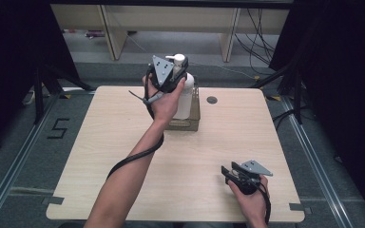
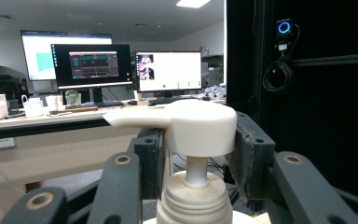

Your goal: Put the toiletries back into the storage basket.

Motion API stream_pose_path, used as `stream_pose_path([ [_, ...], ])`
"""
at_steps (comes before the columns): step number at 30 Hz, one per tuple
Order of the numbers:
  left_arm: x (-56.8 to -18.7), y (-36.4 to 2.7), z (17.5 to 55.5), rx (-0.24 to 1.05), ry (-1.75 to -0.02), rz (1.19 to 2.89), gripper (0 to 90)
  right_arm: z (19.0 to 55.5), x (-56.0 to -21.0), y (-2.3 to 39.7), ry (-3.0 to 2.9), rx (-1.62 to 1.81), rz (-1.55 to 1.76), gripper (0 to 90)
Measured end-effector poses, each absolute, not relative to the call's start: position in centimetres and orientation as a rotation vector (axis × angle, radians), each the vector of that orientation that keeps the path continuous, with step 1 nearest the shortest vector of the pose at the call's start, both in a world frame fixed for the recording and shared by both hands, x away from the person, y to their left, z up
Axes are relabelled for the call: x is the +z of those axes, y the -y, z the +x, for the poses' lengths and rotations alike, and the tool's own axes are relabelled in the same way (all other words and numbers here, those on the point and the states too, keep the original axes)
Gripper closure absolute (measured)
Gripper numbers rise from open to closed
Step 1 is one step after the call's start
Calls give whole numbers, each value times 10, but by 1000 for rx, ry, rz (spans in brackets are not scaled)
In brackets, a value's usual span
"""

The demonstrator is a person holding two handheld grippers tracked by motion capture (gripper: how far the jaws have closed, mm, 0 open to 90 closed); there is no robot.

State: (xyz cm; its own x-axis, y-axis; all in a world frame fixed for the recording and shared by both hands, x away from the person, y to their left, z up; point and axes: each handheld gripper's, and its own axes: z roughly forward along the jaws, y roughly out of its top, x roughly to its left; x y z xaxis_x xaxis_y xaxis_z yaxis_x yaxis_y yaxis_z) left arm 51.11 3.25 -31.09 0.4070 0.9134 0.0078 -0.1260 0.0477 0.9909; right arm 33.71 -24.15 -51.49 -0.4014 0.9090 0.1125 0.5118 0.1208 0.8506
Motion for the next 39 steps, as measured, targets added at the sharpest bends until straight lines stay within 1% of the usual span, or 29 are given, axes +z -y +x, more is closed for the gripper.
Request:
stream_pose_path([
  [7, -317, -31, 519, 944, -829, 1279, 590, 336, -514, 242, -1973, 1186, 1372, 516],
  [8, -318, -31, 520, 944, -831, 1283, 589, 334, -513, 239, -1974, 1201, 1429, 516],
  [12, -320, -29, 525, 946, -833, 1285, 589, 336, -514, 242, -1977, 1187, 1371, 516],
  [13, -320, -30, 527, 956, -819, 1293, 590, 335, -514, 240, -1975, 1200, 1417, 516],
  [22, -325, -25, 538, 945, -841, 1294, 590, 336, -514, 242, -1974, 1185, 1359, 515],
  [35, -332, -23, 553, 955, -845, 1321, 589, 336, -514, 242, -1980, 1188, 1361, 514],
  [39, -334, -21, 556, 946, -863, 1323, 589, 334, -514, 240, -1981, 1202, 1409, 514],
])
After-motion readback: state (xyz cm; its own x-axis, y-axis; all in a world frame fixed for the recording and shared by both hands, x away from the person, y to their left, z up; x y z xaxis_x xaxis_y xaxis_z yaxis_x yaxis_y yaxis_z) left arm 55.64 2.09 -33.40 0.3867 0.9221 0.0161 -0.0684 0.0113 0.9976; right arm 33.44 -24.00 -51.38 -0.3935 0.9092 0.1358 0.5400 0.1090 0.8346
